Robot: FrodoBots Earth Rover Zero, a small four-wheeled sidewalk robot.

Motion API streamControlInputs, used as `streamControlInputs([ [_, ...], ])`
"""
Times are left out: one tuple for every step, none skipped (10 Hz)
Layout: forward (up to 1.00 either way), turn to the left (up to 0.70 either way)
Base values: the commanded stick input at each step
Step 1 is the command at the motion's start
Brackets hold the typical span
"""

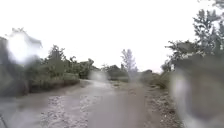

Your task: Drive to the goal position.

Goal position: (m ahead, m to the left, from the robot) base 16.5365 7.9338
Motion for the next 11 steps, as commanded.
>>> streamControlInputs([
  [0.70, 0.06],
  [0.70, 0.14],
  [0.70, 0.09],
  [0.70, 0.02],
  [0.70, 0.00],
  [0.70, 0.00],
  [0.70, 0.00],
  [0.70, 0.00],
  [0.70, 0.00],
  [0.70, 0.00],
  [0.70, 0.00],
])
